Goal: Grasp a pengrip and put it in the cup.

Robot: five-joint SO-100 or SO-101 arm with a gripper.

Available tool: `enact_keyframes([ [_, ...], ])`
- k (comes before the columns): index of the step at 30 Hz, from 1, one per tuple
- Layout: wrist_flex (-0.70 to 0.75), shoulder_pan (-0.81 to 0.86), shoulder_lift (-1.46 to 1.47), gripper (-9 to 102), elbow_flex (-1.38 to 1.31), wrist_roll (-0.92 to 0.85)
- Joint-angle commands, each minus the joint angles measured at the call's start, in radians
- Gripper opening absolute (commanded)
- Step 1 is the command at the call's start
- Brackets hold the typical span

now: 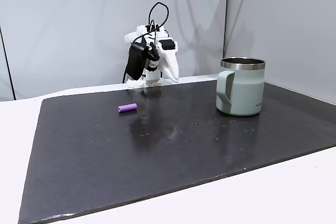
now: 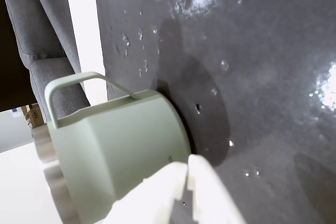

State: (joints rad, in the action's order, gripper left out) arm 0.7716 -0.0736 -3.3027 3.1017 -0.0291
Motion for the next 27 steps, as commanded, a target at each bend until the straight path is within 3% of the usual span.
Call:
enact_keyframes([
  [1,0.0,-0.02,-0.014,0,-0.003,-0.021],
  [12,0.002,-0.02,-0.014,0,-0.003,-0.015],
  [27,0.285,0.041,0.081,0,-0.426,-0.135],
])
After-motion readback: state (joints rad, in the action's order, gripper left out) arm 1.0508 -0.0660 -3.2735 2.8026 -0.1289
